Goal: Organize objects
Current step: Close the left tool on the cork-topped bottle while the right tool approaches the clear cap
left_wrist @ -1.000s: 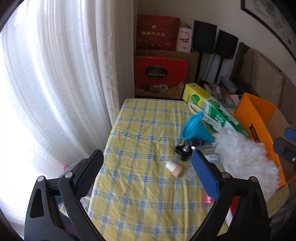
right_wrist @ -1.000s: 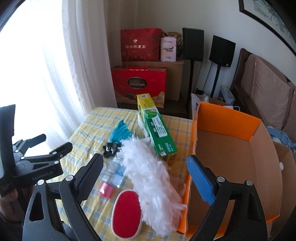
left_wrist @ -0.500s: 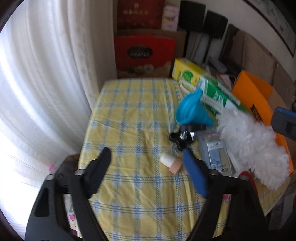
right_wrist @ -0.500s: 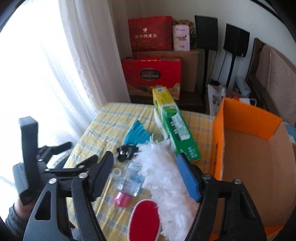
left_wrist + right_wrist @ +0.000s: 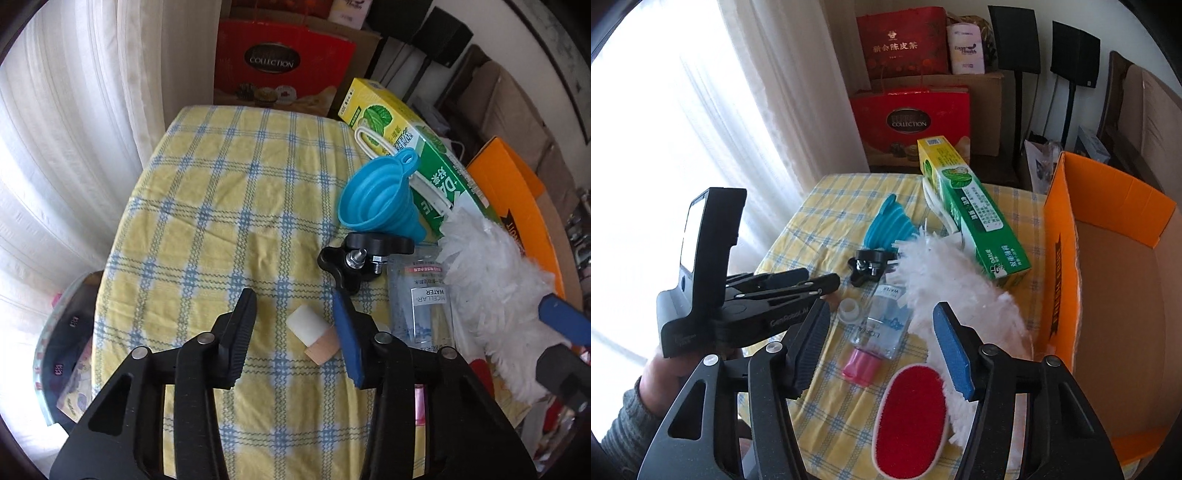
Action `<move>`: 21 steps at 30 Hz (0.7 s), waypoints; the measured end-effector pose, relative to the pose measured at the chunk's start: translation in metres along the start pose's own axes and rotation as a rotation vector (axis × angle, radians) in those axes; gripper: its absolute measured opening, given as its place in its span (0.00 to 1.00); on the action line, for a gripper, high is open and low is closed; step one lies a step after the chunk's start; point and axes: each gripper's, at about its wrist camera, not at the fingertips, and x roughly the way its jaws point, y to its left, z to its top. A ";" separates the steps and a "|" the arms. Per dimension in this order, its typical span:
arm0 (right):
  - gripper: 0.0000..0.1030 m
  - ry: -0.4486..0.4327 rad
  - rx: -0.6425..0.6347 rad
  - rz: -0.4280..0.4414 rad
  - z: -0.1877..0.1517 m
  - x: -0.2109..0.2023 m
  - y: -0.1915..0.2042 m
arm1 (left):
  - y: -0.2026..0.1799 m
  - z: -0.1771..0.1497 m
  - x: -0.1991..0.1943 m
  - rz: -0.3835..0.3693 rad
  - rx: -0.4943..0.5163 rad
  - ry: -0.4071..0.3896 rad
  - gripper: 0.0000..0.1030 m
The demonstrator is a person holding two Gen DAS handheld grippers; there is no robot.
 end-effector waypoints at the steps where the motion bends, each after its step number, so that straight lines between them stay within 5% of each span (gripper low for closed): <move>1: 0.59 0.002 -0.002 0.000 -0.001 0.001 0.000 | 0.000 0.000 0.000 -0.001 -0.003 0.001 0.38; 8: 0.59 0.007 -0.023 -0.009 -0.003 0.004 0.005 | -0.004 0.000 -0.002 -0.016 0.001 0.008 0.15; 21: 0.42 0.024 -0.055 0.004 0.000 0.013 0.019 | 0.014 -0.011 -0.023 -0.008 -0.014 -0.019 0.14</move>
